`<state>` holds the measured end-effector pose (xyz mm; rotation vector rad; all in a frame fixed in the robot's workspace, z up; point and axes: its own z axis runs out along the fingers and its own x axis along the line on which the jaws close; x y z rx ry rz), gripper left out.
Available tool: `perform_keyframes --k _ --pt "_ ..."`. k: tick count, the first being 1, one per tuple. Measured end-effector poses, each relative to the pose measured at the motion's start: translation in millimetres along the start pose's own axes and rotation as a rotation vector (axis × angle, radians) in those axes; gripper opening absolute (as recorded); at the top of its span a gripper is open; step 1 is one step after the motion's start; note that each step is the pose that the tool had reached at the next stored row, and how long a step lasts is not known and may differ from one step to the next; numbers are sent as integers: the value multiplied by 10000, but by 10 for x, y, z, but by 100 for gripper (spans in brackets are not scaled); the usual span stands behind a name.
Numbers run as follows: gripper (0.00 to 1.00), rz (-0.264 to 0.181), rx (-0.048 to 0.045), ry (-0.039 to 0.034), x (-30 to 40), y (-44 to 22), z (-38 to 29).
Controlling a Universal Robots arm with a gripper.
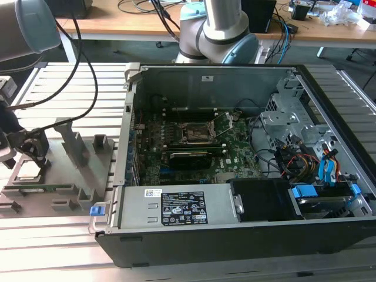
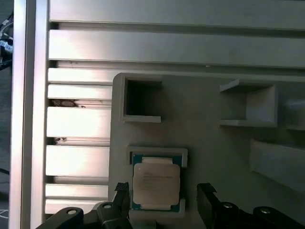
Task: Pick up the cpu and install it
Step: 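Pick up the cpu and move it towards the insertion slot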
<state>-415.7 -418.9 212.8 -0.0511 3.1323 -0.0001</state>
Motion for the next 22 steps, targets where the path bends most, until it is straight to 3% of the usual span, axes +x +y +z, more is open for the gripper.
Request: perform_keyframes --k 2,8,11,12,22 --pt "68 -3 -1 -1 34 1 106" --pt "68 -2 0 0 47 2 217" --pt "66 -3 -1 0 47 2 221" --pt "55 -2 0 2 47 2 220" --pt "55 -3 0 1 47 2 223"
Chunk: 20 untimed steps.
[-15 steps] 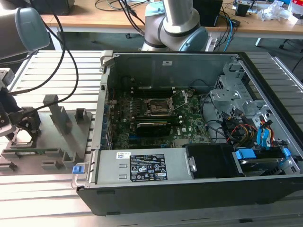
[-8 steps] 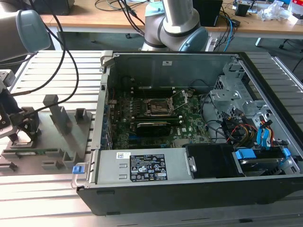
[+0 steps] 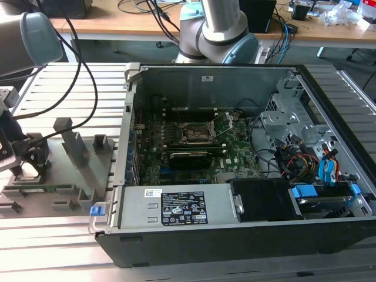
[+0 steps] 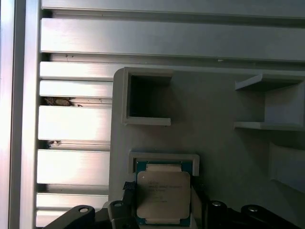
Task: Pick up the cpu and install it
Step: 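Pick up the cpu and move it towards the insertion slot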
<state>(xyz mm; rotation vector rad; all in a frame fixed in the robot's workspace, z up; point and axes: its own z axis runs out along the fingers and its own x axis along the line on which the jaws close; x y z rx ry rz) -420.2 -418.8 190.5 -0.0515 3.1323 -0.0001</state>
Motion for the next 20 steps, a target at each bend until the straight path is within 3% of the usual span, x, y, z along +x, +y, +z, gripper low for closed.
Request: perform_keyframes --k 4,17,20 --pt "55 1 7 -5 -1 0 -6" --pt "55 0 9 0 -2 0 -241" --pt "55 0 9 0 -2 0 -269"
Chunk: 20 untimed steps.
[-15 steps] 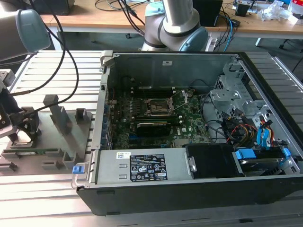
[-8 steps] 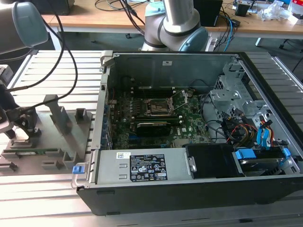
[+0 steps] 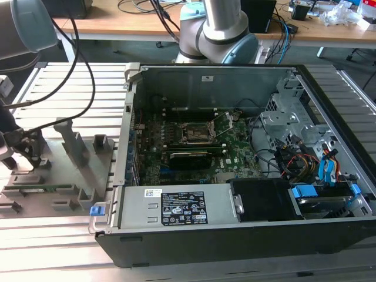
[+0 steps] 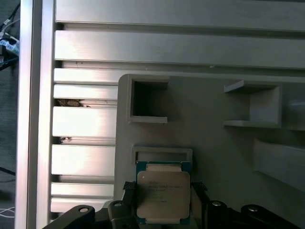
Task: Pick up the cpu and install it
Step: 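Pick up the cpu and move it towards the insertion slot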
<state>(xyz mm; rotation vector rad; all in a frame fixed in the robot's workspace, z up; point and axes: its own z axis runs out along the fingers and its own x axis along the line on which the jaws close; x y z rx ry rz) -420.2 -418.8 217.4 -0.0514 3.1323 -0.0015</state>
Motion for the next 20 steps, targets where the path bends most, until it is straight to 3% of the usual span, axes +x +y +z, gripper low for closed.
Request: perform_keyframes --k 8,13,20 --pt "55 0 0 0 -1 0 -84" --pt "55 0 0 0 -2 0 -185" --pt "55 0 0 0 -4 0 -392"
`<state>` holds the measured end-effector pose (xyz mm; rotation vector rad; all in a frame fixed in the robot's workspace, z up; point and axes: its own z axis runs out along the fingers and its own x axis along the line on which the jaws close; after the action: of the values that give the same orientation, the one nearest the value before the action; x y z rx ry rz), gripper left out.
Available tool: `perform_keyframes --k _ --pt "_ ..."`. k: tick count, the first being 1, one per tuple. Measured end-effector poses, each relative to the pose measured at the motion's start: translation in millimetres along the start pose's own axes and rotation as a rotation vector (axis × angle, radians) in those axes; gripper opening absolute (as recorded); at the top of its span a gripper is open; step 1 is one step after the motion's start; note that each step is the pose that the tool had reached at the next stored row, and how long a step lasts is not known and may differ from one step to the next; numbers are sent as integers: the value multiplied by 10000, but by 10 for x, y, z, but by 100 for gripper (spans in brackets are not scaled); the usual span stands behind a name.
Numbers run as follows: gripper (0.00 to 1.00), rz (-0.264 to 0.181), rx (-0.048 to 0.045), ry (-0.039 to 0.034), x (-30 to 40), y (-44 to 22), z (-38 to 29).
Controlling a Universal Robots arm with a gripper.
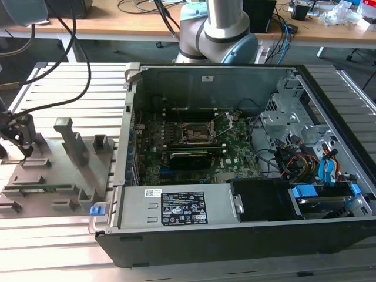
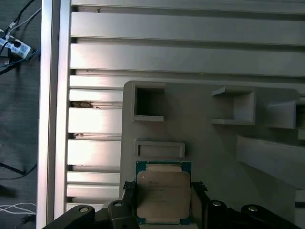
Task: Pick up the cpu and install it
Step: 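Pick up the cpu and move it towards the insertion slot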
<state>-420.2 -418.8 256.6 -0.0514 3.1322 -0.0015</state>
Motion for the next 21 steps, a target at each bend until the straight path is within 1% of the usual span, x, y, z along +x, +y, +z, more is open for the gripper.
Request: perform_keyframes --k 2,5,6,8,9,13,15,21 --pt "55 0 0 0 0 0 -34" --pt "55 0 0 0 -2 0 -204" --pt "55 0 0 0 -2 0 -244" --pt "55 0 0 0 -3 0 -284" --pt "55 0 0 0 -3 0 -318" --pt "55 0 0 0 -3 -1 -379" --pt "55 0 0 0 -4 -1 -428" --pt "55 0 0 1 -5 -1 -530"
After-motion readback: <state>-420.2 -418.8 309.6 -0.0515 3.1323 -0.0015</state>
